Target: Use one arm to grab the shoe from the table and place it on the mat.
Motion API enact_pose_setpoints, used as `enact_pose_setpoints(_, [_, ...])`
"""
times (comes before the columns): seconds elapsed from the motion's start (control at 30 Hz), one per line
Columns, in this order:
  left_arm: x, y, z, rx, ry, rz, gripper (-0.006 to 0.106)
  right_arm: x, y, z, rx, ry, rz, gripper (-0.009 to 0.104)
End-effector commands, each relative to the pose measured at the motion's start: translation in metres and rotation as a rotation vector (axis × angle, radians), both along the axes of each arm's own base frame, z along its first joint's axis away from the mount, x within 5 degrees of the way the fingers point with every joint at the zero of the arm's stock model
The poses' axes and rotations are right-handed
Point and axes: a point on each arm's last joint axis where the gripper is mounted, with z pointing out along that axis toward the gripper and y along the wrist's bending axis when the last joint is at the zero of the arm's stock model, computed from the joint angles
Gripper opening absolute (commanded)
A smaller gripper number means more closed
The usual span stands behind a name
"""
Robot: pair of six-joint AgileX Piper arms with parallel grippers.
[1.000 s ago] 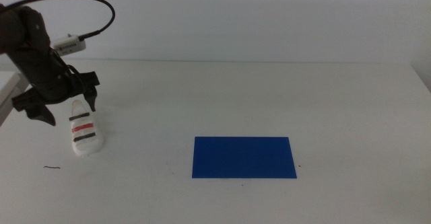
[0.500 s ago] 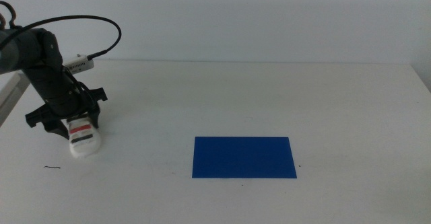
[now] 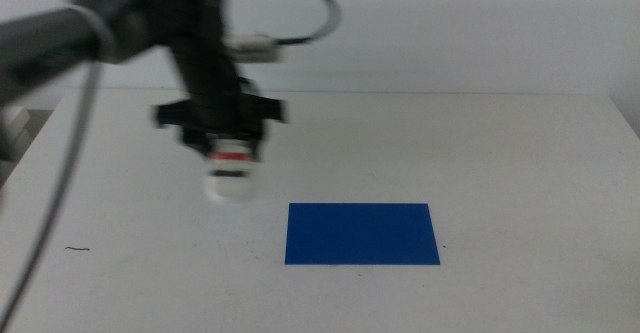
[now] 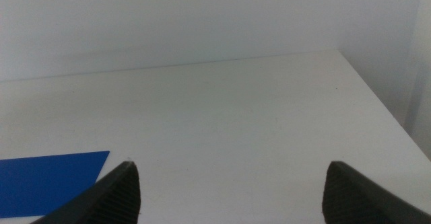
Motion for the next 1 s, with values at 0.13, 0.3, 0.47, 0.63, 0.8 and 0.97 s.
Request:
enact_pose_setpoints(0.13, [-0.006, -0.106, -0.015, -0.049, -0.019, -0.172, -0.002, 0.0, 0.0, 0.0, -0.01, -0.009, 0.001, 0.079])
enact_pose_setpoints(0.3, [-0.006, -0.144, -0.027, -0.052, -0.048, -0.229, -0.002, 0.0, 0.0, 0.0, -0.01, -0.009, 0.001, 0.079])
enact_pose_setpoints(0.47, [-0.011, -0.154, -0.034, -0.016, -0.052, -0.456, -0.002, 0.0, 0.0, 0.0, -0.01, -0.009, 0.001, 0.079])
enact_pose_setpoints(0.63, [-0.014, -0.158, -0.034, 0.019, -0.091, -0.969, -0.002, 0.0, 0.0, 0.0, -0.01, -0.009, 0.001, 0.079])
enact_pose_setpoints(0.8, [-0.015, -0.161, -0.042, 0.084, -0.134, -1.448, -0.002, 0.0, 0.0, 0.0, -0.01, -0.009, 0.001, 0.079])
enact_pose_setpoints(0.97, [-0.014, -0.162, -0.05, 0.071, -0.128, -1.525, -0.002, 0.0, 0.0, 0.0, -0.01, -0.009, 0.001, 0.079])
